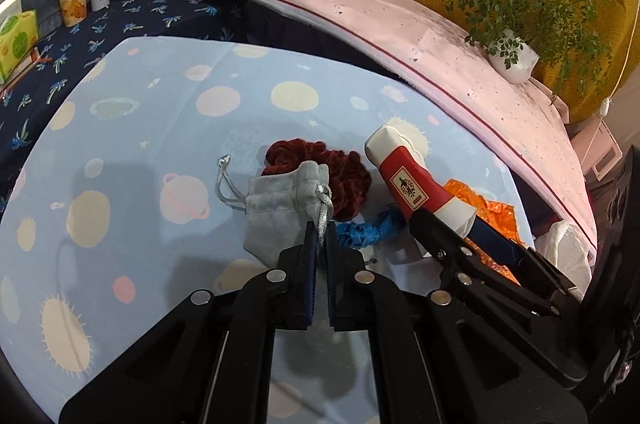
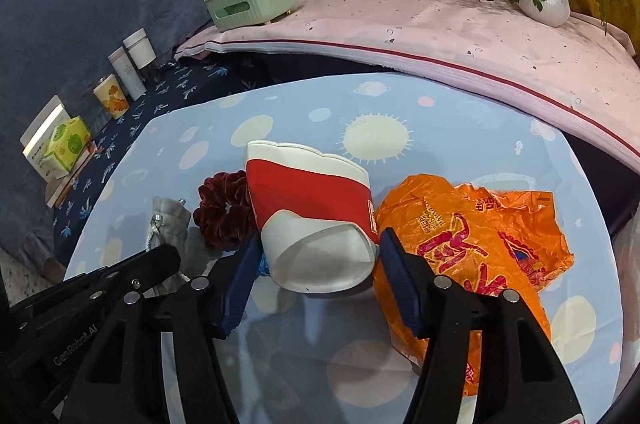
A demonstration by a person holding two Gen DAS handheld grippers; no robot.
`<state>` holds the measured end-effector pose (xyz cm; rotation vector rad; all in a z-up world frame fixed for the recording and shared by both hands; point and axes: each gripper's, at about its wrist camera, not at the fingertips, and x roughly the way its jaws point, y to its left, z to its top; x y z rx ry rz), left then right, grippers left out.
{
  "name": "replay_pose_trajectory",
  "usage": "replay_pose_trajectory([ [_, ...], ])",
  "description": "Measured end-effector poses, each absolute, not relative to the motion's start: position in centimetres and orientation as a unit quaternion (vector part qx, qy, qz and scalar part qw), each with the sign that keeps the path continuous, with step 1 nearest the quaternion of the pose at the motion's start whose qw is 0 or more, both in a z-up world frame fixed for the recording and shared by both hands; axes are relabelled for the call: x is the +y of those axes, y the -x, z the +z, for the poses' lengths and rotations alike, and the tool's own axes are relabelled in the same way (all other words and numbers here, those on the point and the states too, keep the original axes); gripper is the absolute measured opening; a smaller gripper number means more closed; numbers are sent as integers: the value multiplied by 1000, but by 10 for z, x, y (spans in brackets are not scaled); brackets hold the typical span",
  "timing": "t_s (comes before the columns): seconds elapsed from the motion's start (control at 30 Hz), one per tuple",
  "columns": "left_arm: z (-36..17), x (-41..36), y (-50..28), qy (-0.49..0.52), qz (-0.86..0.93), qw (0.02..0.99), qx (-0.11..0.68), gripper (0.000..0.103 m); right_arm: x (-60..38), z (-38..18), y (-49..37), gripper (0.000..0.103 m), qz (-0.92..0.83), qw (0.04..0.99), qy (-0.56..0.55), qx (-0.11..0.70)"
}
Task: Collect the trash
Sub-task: 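Grasp the grey drawstring pouch with the left gripper while the right gripper grasps the red-and-white paper cup, then carry the pouch and cup over the bin and open both grippers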
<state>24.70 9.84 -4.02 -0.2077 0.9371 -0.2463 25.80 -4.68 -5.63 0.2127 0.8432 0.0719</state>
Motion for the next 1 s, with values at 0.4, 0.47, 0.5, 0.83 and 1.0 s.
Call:
replay_pose_trajectory([
  [0.4,19,41,-225,77,-163,896,407,4,-103,14,-216,58,14,933,-139,332],
  [0.47,29,27,-219,72,-174,897,399,4,-117,26,-206,58,5,937,-142,319],
  [0.5,35,19,-216,69,-181,898,396,4,-125,32,-201,58,-2,939,-143,313],
  [0.83,70,-72,-183,36,-251,893,371,4,-208,60,-146,58,-65,946,-162,273],
  [1.0,71,-124,-167,17,-286,881,375,4,-256,55,-117,59,-105,941,-178,270],
])
